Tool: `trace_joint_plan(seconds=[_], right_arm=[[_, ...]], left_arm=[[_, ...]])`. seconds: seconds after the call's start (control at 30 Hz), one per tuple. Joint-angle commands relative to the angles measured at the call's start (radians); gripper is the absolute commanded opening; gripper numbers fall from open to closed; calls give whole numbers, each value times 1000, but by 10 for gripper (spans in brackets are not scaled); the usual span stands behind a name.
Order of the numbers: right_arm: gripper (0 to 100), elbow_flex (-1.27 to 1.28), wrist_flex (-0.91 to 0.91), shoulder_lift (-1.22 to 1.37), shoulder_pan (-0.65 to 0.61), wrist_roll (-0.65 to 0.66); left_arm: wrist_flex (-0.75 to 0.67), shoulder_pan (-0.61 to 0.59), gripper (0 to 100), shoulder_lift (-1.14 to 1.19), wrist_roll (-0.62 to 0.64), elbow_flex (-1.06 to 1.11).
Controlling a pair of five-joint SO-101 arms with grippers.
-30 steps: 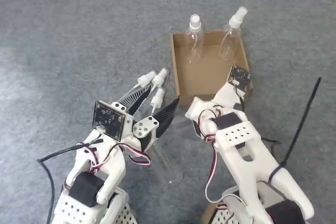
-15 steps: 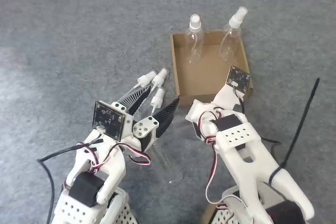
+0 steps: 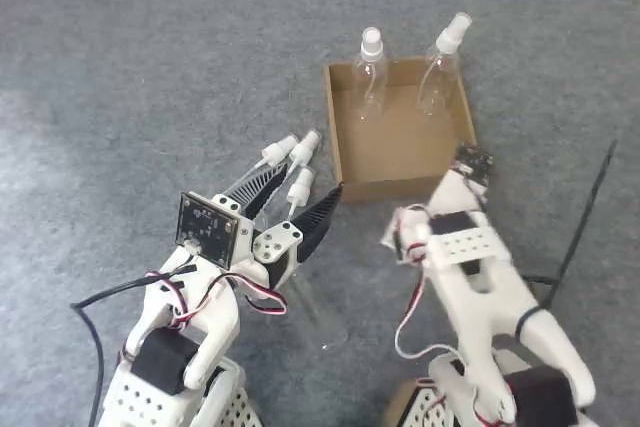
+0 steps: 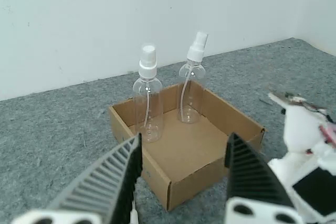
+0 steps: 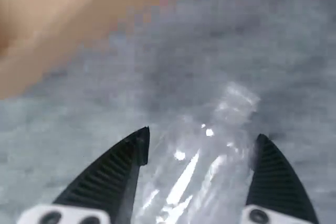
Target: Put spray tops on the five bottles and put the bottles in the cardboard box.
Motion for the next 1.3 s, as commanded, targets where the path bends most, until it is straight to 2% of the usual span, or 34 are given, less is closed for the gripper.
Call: trace_joint_plan(seconds=[0.0, 0.27, 0.37, 0.5, 0.63, 0.73, 0.8, 0.83, 0.93, 1.0, 1.1, 1.27], right_arm=[[266, -37, 71, -30, 147, 172], [266, -38, 102, -31, 475, 620], [266, -38, 131, -31, 530, 695], [266, -54, 168, -33, 539, 707], [267, -244, 286, -33, 509, 698], [270, -459, 483, -33, 400, 626], [270, -565, 607, -31, 289, 658], [270, -597, 664, -31, 239, 743], [270, -621, 788, -31, 88, 1180], [270, -608, 865, -28, 24, 1364], [270, -555, 895, -30, -10, 1536], [271, -434, 849, -31, -13, 1723]], left_arm=[[-26, -6, 240, -18, -9, -7], [-26, -6, 240, -18, -9, -7], [-26, -6, 240, -18, -9, -7], [-26, -6, 240, -18, -9, -7], [-26, -6, 240, -18, -9, -7], [-26, -6, 240, -15, -9, -7], [-26, -6, 240, -15, -9, -7], [-26, -8, 240, -15, -9, -7], [-26, -8, 240, -17, -9, -7], [-26, -8, 240, -17, -9, -7], [-26, -8, 240, -18, -9, -7], [-32, -34, 240, -18, -9, -7]])
